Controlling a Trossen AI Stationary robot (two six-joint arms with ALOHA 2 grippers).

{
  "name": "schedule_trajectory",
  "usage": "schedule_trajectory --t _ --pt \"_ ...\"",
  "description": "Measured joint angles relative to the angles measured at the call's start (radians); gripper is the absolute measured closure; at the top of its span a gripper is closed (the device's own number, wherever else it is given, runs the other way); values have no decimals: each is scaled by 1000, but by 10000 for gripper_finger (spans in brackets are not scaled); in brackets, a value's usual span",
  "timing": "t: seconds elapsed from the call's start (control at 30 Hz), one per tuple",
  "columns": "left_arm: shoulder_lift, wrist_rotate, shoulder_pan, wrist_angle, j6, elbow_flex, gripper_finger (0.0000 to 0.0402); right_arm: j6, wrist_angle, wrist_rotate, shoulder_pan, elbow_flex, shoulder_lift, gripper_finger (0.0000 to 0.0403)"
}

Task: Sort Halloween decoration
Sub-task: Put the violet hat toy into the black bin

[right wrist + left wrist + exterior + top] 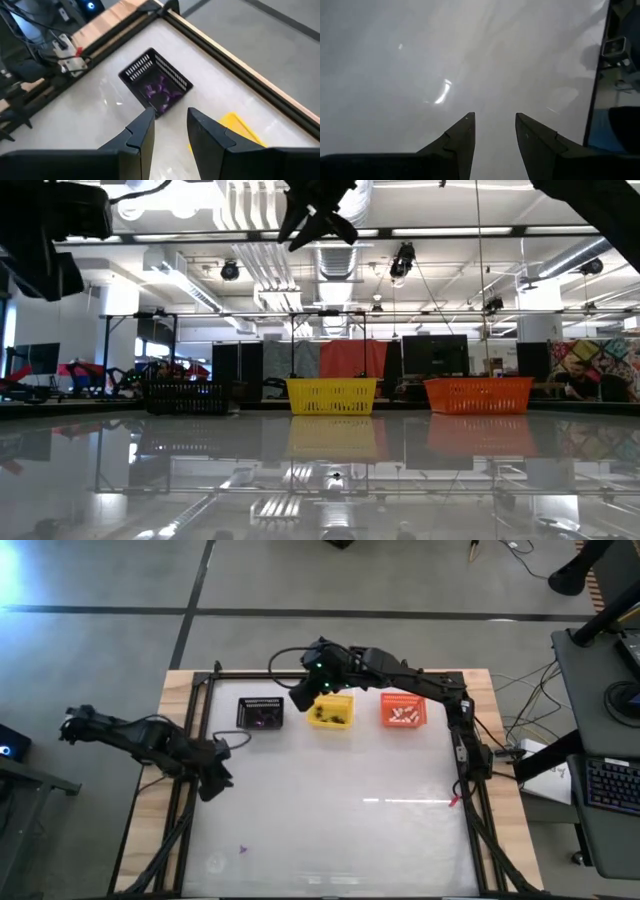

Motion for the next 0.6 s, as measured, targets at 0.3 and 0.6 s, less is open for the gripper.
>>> schedule_trajectory --t 0.3,0.6 --pt "96 0 -251 99 -243 -90 278 11 -96 18 1 0 -2 296" --pt "266 -59 -455 255 -465 -96 278 8 -210 18 1 0 -2 296"
